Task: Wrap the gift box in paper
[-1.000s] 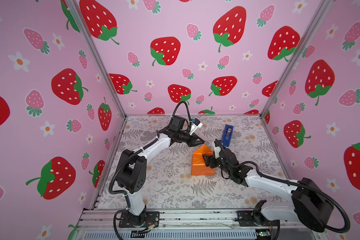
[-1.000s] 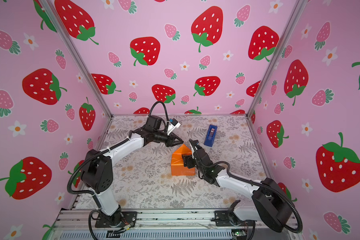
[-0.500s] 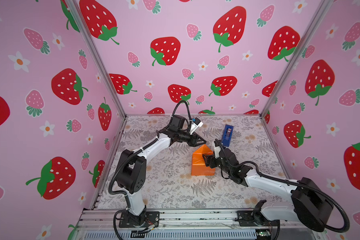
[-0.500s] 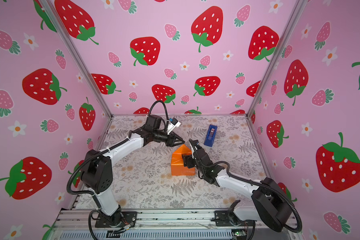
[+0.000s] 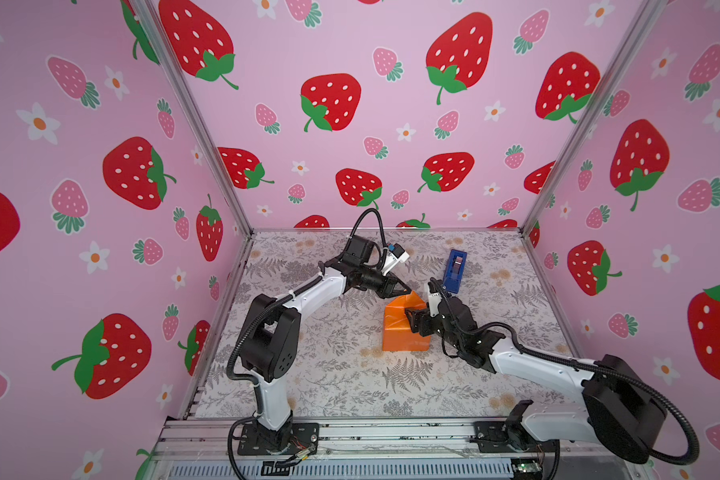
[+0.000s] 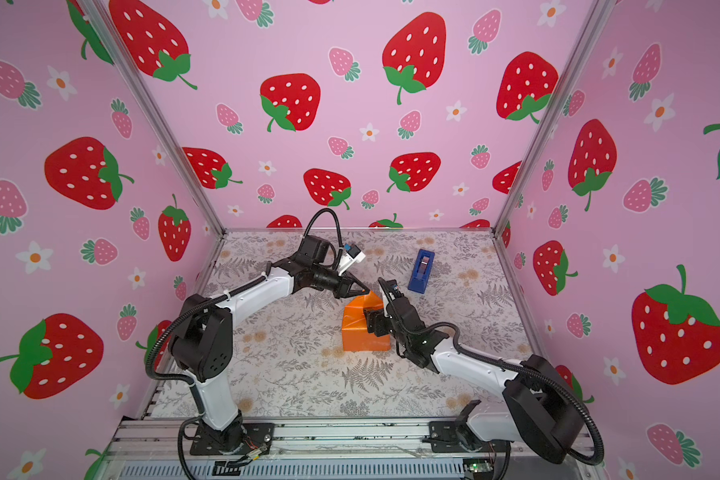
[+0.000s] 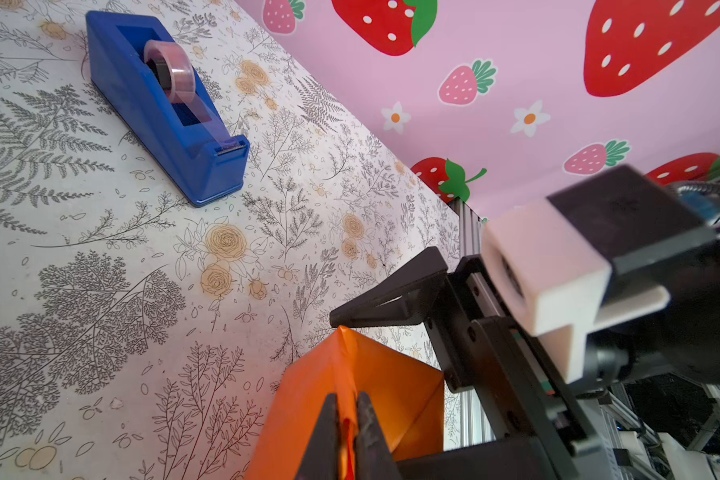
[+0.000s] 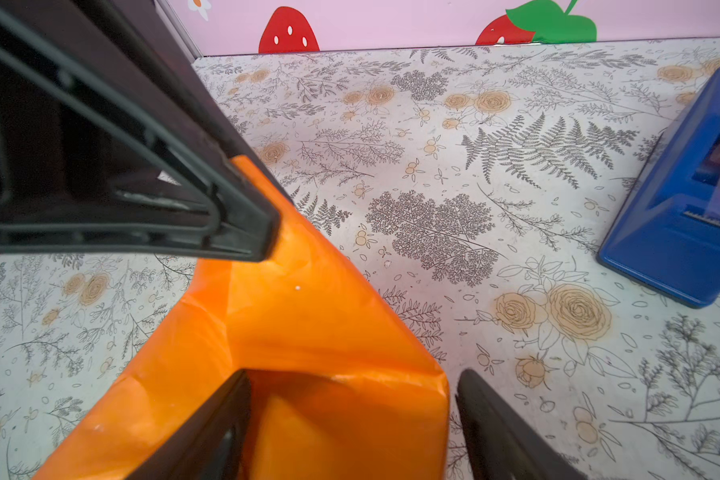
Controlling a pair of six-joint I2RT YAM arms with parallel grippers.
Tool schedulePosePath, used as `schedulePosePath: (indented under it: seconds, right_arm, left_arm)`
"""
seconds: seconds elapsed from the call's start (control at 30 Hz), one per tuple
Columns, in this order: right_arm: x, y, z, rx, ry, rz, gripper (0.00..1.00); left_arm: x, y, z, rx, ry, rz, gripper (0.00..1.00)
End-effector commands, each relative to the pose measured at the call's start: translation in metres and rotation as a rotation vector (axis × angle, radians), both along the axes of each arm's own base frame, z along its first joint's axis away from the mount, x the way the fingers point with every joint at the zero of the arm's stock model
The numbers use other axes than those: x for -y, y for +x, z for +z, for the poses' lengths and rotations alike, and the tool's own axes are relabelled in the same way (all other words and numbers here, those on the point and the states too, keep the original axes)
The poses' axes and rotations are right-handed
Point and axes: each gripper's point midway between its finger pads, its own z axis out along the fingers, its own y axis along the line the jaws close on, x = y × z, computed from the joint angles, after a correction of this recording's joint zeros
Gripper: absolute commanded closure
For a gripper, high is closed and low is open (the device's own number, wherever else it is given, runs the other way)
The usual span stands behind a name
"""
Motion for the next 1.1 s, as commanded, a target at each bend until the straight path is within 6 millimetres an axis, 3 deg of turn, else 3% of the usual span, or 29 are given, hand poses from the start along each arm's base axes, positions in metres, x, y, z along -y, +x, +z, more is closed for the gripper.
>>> schedulePosePath:
  seconds: [0.0, 0.27, 0.83, 1.07]
  right_arm:
    - [0.019, -0.021, -0.053, -0.136, -0.170, 0.023, 0.20]
    - [0.020, -0.023, -0.046, -0.149, -0.152, 0.012, 0.19]
    - [0.045, -0.044, 0.001, -0.159, -0.074, -0.034, 0.18]
    - [0.047, -0.049, -0.004, -0.205, -0.072, -0.034, 0.30]
  left_arm:
    - [0.004, -0.003, 0.031, 0.064, -0.056, -0.039, 0.99]
    - [0.002, -0.017, 0.038, 0.059, -0.069, -0.061, 1.00]
    - [0.001, -0.030, 0.037, 0.056, -0.051, -0.071, 1.00]
    - [0.001, -0.029, 0.033, 0.058, -0.035, -0.068, 1.00]
